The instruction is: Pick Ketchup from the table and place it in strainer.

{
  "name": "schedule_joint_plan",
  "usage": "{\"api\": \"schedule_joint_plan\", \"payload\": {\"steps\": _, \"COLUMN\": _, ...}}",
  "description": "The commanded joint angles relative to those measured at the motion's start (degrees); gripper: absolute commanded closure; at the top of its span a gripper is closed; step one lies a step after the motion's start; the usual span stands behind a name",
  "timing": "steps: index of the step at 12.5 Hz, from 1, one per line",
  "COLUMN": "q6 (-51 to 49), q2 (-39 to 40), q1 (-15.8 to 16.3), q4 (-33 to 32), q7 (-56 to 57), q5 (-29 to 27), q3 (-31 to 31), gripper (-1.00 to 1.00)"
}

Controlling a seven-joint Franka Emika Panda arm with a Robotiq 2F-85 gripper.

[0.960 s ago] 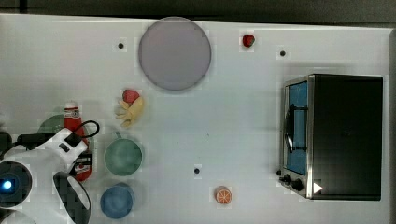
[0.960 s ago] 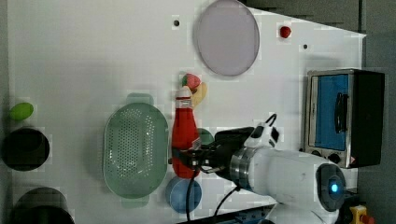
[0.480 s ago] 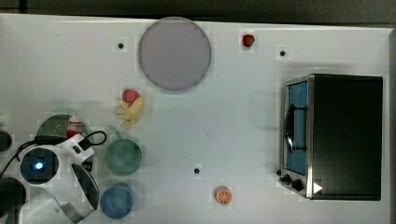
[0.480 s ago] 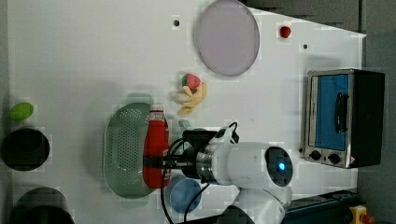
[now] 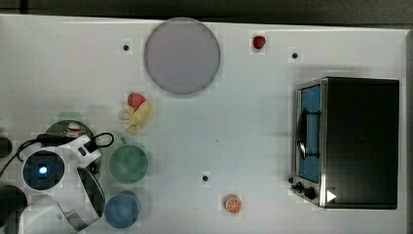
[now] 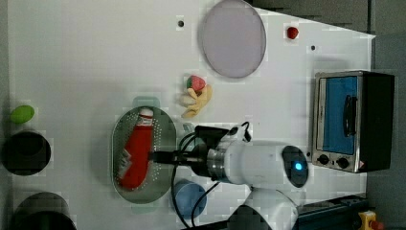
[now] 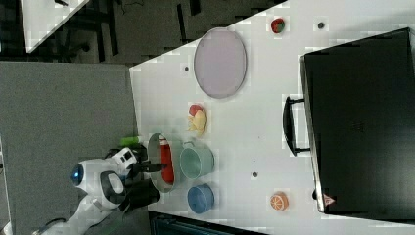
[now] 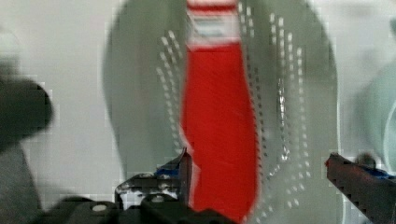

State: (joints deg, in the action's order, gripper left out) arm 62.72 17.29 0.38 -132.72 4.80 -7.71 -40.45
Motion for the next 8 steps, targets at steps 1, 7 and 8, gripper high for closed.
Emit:
{"api": "schedule_joint_plan", "payload": {"steps": 1, "q6": -0.01, "q2": -6.4, "q1": -4.39, "q4": 4.69, "q7": -3.31, "q5": -0.18, "q3": 0.65, "gripper": -1.0}}
{"api": "schedule_joint_plan", "payload": {"steps": 7, "q6": -23.19, "q2": -17.32, "q1": -13.56, "q4": 13.04, "q7": -3.23, "q5": -2.43, "q3": 11.5, "gripper": -1.0}}
{"api": "schedule_joint_plan", "payload": {"steps": 8, "q6": -28.6, "q2": -18.49, "q1": -14.66, "q4": 15.53, "q7": -3.07, "q5": -2.42, "q3": 14.67, "gripper": -1.0}}
